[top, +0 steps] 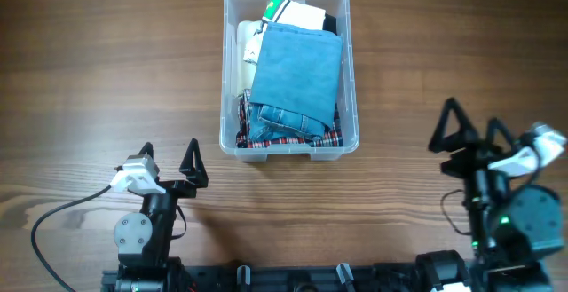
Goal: Pack container
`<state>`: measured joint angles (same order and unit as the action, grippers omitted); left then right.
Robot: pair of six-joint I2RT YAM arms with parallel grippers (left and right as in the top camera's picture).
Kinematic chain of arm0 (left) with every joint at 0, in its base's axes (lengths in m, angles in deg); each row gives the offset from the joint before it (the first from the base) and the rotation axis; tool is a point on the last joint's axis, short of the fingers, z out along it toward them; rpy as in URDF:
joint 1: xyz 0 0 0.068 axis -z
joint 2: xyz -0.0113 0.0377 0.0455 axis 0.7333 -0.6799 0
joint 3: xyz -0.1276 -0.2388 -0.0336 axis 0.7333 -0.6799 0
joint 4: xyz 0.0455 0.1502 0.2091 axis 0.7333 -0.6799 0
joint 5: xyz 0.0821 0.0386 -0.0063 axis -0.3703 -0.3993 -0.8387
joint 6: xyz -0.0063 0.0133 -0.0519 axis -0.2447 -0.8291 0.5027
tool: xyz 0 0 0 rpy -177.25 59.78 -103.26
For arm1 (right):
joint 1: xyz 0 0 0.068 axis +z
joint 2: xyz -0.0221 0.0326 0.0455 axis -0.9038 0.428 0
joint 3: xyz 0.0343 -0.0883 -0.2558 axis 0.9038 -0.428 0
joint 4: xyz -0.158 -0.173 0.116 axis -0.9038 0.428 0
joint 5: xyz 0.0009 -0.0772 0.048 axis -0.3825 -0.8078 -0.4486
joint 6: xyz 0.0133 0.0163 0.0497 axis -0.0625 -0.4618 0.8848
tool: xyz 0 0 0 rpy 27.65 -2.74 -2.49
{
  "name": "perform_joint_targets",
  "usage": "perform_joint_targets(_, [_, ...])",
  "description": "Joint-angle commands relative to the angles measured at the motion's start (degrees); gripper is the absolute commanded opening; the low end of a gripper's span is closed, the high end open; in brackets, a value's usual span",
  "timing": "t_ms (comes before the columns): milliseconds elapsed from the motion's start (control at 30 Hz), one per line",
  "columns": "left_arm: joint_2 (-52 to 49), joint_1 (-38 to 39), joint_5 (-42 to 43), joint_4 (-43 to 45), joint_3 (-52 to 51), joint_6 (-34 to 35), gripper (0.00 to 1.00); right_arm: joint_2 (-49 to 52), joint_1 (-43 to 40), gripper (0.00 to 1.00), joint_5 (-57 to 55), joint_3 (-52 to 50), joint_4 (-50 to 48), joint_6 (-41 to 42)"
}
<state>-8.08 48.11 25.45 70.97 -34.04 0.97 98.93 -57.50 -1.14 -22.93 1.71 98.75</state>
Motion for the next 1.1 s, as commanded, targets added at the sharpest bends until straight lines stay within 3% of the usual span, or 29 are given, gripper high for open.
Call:
perform_joint_targets(0, [0.61, -0.48, -0.83, 0.0, -0.52, -1.18, 1.0, -6.32, 0.39, 1.0, 9.75, -11.26, -11.85, -12.24])
perform_joint_targets(133, [0.61, -0.48, -0.83, 0.0, -0.52, -1.16, 1.0, -13.35, 0.39, 1.0, 14.78, -22.18, -22.97, -15.54])
perform_joint_targets(267, [0.61, -0.48, -0.85, 0.0, -0.52, -1.18, 1.0, -18.51, 0.39, 1.0, 15.65, -28.15, -26.69, -15.39])
perform_joint_targets(333, [0.61, -0.48, -0.85, 0.0, -0.52, -1.16, 1.0, -20.15, 0.39, 1.0, 15.56, -29.55, -26.91, -15.98])
perform_joint_targets(633, [0.61, -0.48, -0.83, 0.0, -0.52, -1.18, 1.0, -23.02, 0.37, 1.0, 15.52, -33.0, -27.28, -34.53])
perform_joint_targets(1067, [0.61, -0.48, -0.83, 0.0, -0.52, -1.16, 1.0, -23.02, 0.26, 1.0, 8.87, -36.13, -22.18, -34.67])
